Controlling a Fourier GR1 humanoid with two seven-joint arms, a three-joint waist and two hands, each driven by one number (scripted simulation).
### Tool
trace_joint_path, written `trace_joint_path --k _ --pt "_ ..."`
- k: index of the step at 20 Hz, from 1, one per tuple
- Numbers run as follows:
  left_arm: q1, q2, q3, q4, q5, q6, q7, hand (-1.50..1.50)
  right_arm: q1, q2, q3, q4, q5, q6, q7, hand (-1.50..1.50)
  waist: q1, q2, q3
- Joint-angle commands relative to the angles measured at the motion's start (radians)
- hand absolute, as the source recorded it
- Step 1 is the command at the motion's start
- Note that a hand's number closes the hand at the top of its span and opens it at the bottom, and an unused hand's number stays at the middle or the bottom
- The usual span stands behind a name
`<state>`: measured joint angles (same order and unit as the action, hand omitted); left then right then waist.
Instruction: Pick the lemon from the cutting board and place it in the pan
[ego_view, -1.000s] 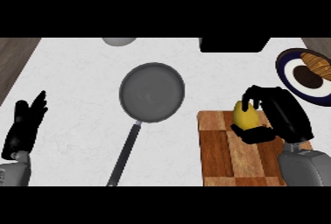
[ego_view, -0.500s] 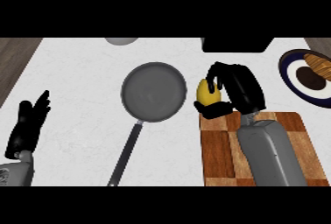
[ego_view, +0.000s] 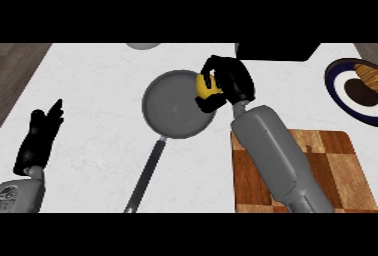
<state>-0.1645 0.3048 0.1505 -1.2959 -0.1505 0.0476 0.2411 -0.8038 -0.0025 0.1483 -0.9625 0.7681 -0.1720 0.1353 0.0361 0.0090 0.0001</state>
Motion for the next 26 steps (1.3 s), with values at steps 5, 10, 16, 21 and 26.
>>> trace_joint_path --k 5,10,16,21,26 --pt "-0.02 0.018 0.004 0.015 0.012 -0.044 -0.027 0.0 -0.21 0.002 0.099 0.411 -0.205 -0.189 -0.04 1.5 0.039 0.009 0.0" --pt "-0.061 0.01 -0.017 0.017 -0.001 -0.045 -0.028 0.0 -0.223 0.002 0.116 0.528 -0.3 -0.215 -0.143 1.5 0.078 0.023 0.001" --pt "-0.118 -0.01 -0.039 0.026 -0.002 -0.053 0.002 0.0 -0.199 0.003 0.102 0.567 -0.473 -0.187 -0.194 -1.5 0.122 0.036 0.002" --pt "-0.121 -0.026 -0.049 0.024 -0.004 -0.051 -0.011 0.0 -0.218 0.003 0.111 0.609 -0.536 -0.178 -0.255 -1.5 0.144 0.041 0.003" --pt "-0.15 -0.021 -0.061 0.039 -0.019 -0.056 -0.004 0.0 -0.214 0.003 0.111 0.595 -0.624 -0.224 -0.319 -1.5 0.159 0.044 0.003"
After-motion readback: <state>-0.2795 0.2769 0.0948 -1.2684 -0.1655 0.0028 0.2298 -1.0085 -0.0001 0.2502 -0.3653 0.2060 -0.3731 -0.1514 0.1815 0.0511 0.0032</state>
